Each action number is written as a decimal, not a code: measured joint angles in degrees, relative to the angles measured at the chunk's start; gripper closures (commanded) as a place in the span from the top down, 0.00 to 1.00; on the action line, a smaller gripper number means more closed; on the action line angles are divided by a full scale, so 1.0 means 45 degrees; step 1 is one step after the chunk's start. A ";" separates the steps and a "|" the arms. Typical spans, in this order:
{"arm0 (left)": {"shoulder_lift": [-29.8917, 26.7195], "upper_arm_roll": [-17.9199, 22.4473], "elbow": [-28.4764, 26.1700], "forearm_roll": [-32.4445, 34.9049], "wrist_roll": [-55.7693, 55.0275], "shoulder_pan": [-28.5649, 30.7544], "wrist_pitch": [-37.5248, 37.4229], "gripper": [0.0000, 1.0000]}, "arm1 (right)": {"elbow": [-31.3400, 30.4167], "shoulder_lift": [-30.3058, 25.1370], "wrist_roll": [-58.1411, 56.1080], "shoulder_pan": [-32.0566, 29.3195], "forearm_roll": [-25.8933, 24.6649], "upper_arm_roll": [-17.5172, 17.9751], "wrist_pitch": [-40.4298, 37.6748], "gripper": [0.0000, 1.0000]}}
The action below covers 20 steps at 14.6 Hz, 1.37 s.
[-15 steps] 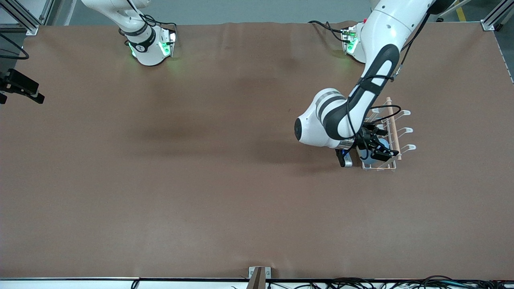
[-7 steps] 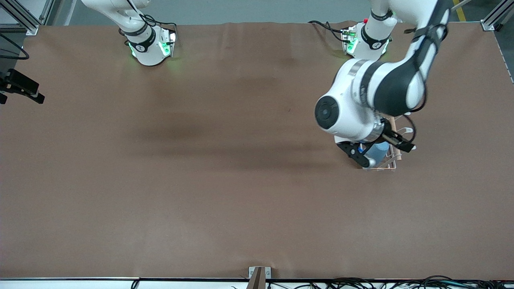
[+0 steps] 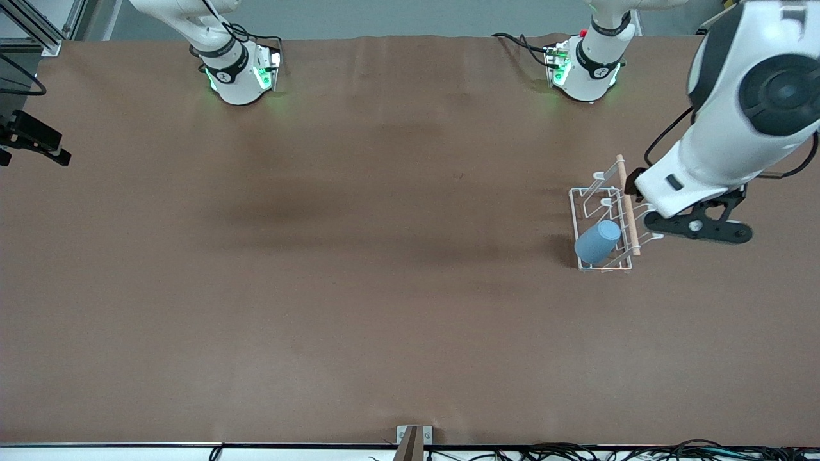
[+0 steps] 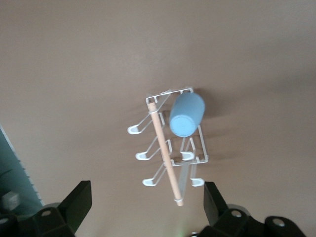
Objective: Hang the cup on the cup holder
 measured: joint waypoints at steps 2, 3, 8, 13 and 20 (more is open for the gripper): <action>-0.0198 -0.0035 0.0283 -0.0127 -0.0099 -0.0043 0.0103 1.00 | -0.0002 0.0000 0.0000 0.0000 0.0000 0.0000 0.0000 1.00; -0.0241 -0.0056 0.0513 -0.0131 -0.0103 -0.0055 0.0111 1.00 | -0.0002 0.0000 0.0000 0.0000 0.0000 0.0000 0.0000 1.00; -0.0736 -0.0050 0.1279 -0.0765 -0.0298 -0.0025 0.0091 1.00 | -0.0007 0.0000 0.0000 0.0000 0.0000 0.0000 0.0000 1.00; -0.1385 -0.0004 0.0959 -0.2264 -0.0384 0.1356 -0.0199 1.00 | -0.0013 0.0000 0.0000 -0.0001 0.0000 -0.0003 0.0004 1.00; -0.3283 0.1720 -0.1884 -0.3086 -0.0419 0.0422 0.0274 1.00 | -0.0016 0.0000 0.0000 -0.0001 0.0000 -0.0003 0.0016 1.00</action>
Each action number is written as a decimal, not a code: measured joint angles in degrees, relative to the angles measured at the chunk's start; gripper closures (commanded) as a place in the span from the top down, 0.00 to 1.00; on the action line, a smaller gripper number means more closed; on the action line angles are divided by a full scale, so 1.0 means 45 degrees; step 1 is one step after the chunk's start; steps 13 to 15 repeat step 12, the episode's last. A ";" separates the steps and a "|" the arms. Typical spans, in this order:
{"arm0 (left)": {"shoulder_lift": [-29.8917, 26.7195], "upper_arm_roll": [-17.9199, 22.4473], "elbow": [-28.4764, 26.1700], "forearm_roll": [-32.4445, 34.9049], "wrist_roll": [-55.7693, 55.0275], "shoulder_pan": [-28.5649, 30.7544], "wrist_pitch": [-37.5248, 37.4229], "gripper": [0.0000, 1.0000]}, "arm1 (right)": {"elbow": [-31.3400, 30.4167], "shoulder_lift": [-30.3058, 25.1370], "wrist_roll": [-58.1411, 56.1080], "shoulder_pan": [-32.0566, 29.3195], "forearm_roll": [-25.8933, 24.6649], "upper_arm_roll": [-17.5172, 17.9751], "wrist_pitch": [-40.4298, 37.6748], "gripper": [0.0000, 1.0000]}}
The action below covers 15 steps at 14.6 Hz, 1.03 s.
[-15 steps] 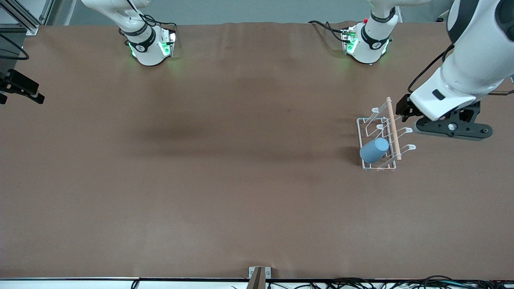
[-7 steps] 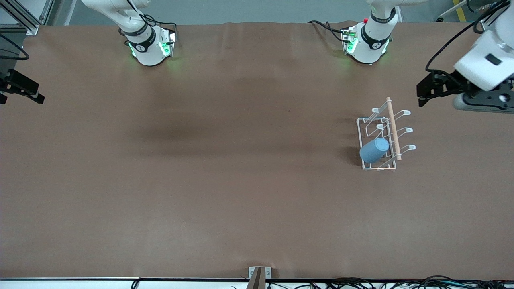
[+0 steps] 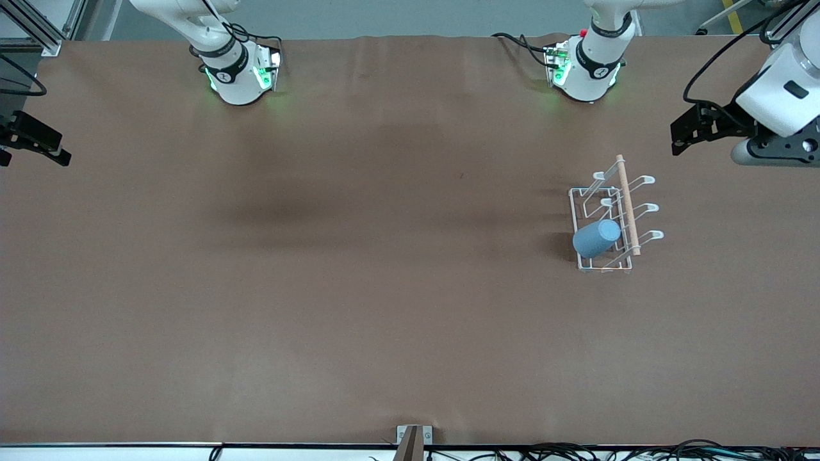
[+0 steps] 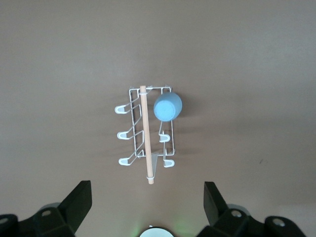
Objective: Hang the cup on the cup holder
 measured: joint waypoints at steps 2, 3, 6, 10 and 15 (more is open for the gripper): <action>-0.0937 0.0686 -0.1315 -0.0114 0.0000 -0.0518 0.0445 1.00 | -0.0002 0.0001 0.0000 0.0000 -0.0002 0.0000 0.0010 1.00; -0.1327 0.0795 -0.1831 -0.0139 0.0000 -0.0616 0.0552 1.00 | -0.0003 0.0001 0.0000 -0.0001 -0.0007 -0.0004 0.0023 1.00; -0.1818 0.0810 -0.2388 -0.0152 0.0027 -0.0673 0.0617 1.00 | -0.0003 0.0001 0.0000 -0.0001 -0.0016 -0.0011 0.0062 1.00; -0.1764 0.0806 -0.2243 -0.0151 0.0231 -0.0725 0.0834 1.00 | -0.0003 0.0001 0.0000 -0.0002 -0.0039 -0.0012 0.0128 1.00; -0.1594 0.0803 -0.1991 -0.0151 0.0241 -0.0736 0.0834 1.00 | -0.0003 0.0001 0.0000 -0.0002 -0.0045 -0.0013 0.0130 1.00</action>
